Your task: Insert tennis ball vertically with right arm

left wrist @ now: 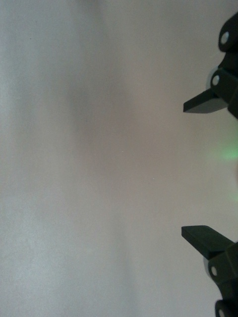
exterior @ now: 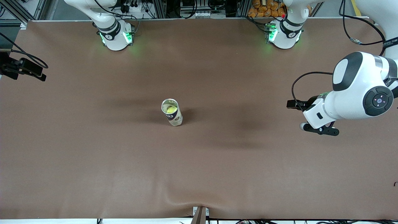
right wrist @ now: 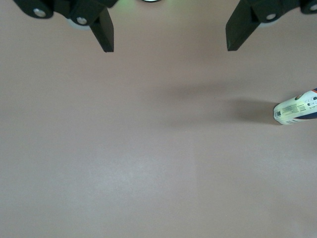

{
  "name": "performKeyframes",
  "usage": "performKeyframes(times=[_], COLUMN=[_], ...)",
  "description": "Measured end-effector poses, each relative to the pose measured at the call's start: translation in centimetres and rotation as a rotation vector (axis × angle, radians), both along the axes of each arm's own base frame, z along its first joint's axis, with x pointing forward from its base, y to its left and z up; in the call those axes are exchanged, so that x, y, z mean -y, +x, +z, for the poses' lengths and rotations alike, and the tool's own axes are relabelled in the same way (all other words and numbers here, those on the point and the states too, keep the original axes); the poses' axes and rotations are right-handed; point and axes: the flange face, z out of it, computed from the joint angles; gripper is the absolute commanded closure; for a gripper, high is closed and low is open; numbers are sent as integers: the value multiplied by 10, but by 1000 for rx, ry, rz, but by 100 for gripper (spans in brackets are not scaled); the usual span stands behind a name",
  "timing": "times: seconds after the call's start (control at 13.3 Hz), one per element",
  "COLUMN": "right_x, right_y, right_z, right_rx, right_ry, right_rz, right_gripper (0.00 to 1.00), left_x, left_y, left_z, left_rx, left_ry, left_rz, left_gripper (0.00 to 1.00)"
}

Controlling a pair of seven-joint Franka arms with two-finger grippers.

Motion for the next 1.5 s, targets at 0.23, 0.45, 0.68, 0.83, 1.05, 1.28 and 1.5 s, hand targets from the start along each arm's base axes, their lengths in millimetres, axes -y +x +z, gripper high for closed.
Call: performKeyframes(times=[0.23, 0.45, 0.68, 0.83, 1.05, 1.28, 1.5], right_x=[0, 1, 1, 1, 1, 1, 2], right_y=[0, 0, 0, 0, 0, 0, 0], right_z=[0, 0, 0, 0, -1, -1, -2], right_rx=[0, -1, -1, -1, -2, -4, -4], right_ry=[0, 0, 0, 0, 0, 0, 0], right_rz=[-1, -1, -1, -2, -2, -2, -3], right_gripper=[0, 0, 0, 0, 0, 0, 0], left_x=[-4, -32, -60, -63, -78, -94, -99], left_y=[5, 15, 16, 10, -12, -42, -78], left_z=[11, 29, 52, 80, 138, 185, 218], left_rx=[24, 67, 114, 163, 241, 265, 279], left_ry=[-2, 8, 55, 88, 121, 129, 130], left_rz=[15, 65, 116, 130, 167, 198, 208], left_gripper=[0, 0, 0, 0, 0, 0, 0])
